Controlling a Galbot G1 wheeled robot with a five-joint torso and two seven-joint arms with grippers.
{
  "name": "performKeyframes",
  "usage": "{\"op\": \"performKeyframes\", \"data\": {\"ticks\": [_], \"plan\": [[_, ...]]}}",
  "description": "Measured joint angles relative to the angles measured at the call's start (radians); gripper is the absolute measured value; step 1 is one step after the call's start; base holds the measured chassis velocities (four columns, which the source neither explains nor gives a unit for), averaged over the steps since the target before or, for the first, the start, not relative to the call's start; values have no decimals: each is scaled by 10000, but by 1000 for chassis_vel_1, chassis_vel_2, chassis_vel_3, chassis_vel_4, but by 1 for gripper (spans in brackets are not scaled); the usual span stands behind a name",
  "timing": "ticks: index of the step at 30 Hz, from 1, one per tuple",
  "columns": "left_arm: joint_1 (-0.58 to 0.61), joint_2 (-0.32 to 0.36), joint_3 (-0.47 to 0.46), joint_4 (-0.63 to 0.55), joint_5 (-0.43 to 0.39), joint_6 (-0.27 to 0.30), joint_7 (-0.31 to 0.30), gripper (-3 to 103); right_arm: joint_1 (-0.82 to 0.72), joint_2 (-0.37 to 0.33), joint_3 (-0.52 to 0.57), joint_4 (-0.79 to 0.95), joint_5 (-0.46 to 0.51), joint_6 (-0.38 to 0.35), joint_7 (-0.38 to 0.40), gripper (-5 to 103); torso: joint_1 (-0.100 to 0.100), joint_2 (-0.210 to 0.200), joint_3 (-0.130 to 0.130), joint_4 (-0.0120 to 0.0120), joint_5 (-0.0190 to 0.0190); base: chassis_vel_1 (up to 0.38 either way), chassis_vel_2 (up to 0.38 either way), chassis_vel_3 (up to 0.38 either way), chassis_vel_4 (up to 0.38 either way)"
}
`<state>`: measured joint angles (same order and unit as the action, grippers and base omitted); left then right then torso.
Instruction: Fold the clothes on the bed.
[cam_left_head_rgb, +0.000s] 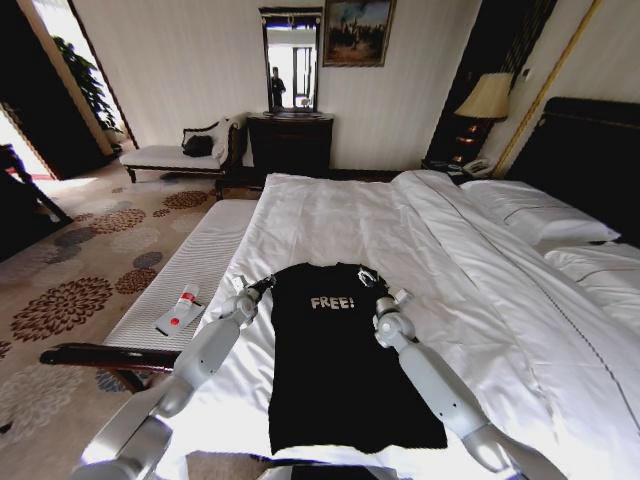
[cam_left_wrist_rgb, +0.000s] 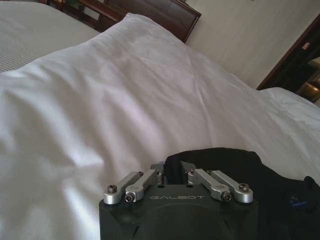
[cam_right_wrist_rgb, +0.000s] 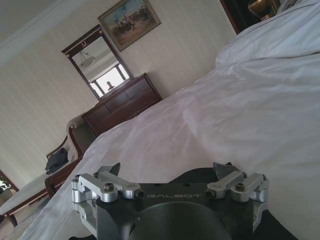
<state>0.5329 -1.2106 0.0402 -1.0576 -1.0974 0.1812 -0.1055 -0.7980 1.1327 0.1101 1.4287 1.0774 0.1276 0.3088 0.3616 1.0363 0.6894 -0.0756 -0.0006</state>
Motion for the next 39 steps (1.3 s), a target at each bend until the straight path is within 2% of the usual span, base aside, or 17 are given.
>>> {"op": "performKeyframes", "data": {"ticks": [1, 3, 5, 12, 18, 26, 29, 39], "plan": [[0, 0, 0, 0, 0, 0, 0, 17, 0, 0, 0, 0, 0, 0, 0, 100, 0, 0, 0, 0, 0, 0, 0, 0, 0], [-72, 77, 47, 35, 5, 0, 19, 6, 107, 5, -46, -96, 0, -16, -3, 100, 0, 0, 0, -2, -1, 0, 0, 0, 0], [-148, 140, 100, 68, 15, 0, 44, 3, 217, 21, -89, -192, 0, -99, 54, 100, 0, 0, 0, -2, -1, 0, 0, 0, 0], [-651, 444, 422, 349, 138, 0, 236, 0, 1078, 172, -313, -899, 522, -668, 633, 100, 0, 0, 0, 2, -3, 0, 0, 0, 0], [-986, 596, 649, 490, 201, 10, 302, 0, 1827, 324, -590, -1885, 745, -1124, 681, 100, 0, -1, 0, -1, -1, 0, 0, 0, 0], [-902, 552, 611, 458, 376, 16, 298, 0, 2386, 819, -672, -3631, 660, -1290, 64, 100, 0, -1, 1, 2, 1, 0, 0, 0, 0], [-912, 625, 517, 360, 317, 17, 288, 0, 2830, 984, -472, -4840, 360, -1025, -599, 100, 1, -1, 0, -2, 0, 0, 0, 0, 0], [-873, 700, 489, 236, 279, 17, 257, 0, 3398, 1046, -339, -5939, 424, -819, -1232, 100, 1, -1, 0, 2, 0, 0, 0, 0, 0]]}}
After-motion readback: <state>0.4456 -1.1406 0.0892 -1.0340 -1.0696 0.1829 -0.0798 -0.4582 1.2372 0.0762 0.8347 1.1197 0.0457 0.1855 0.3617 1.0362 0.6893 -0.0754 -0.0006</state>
